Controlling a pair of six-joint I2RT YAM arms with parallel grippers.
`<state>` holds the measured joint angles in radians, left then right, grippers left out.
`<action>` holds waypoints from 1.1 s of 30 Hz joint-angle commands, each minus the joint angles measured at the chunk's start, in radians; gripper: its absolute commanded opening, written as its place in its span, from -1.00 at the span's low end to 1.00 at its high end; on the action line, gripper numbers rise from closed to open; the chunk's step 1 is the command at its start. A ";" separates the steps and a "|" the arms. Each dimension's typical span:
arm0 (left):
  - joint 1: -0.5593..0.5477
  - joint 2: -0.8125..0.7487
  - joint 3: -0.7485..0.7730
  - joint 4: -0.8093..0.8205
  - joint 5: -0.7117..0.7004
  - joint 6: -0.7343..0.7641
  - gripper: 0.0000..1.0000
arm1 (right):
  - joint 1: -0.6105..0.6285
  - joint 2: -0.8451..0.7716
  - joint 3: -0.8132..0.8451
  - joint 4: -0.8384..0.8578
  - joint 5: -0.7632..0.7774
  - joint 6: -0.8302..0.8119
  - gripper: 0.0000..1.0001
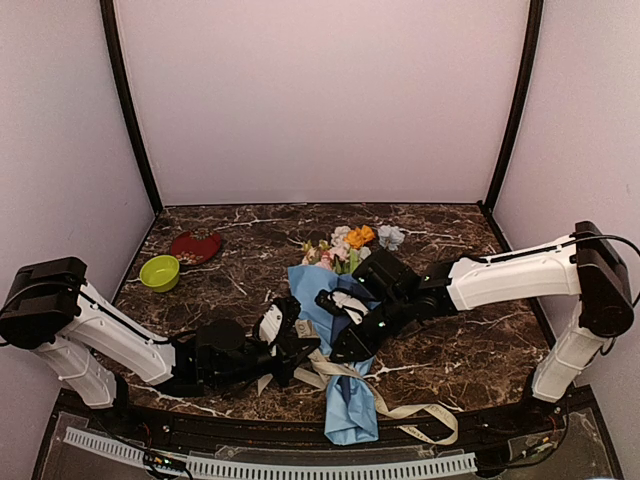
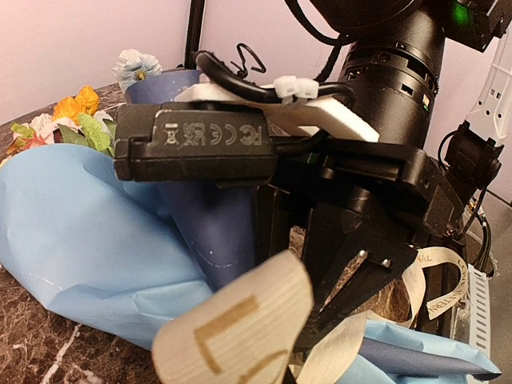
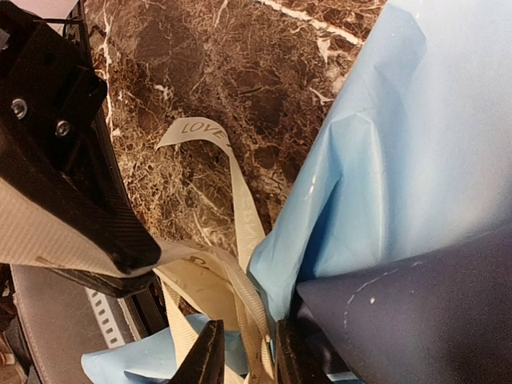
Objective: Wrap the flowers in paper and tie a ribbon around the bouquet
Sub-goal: Cross the half-tied ribbon over the folded bouquet.
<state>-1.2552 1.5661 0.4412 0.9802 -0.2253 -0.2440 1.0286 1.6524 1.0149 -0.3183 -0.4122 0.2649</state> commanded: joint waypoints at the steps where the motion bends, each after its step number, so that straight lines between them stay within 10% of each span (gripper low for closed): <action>1: -0.004 -0.014 -0.014 0.044 -0.003 -0.002 -1.00 | 0.008 0.008 -0.011 0.009 0.016 -0.004 -0.54; 8: -0.004 -0.018 -0.023 0.046 -0.007 -0.006 -1.00 | 0.008 0.008 -0.006 0.005 -0.005 -0.008 -1.00; 33: 0.004 0.083 -0.007 0.095 -0.009 -0.012 -1.00 | -0.034 -0.230 -0.190 0.236 -0.070 0.128 -1.00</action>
<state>-1.2549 1.6547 0.4622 1.0103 -0.1841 -0.2371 1.0050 1.4765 0.8810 -0.2001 -0.4343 0.3508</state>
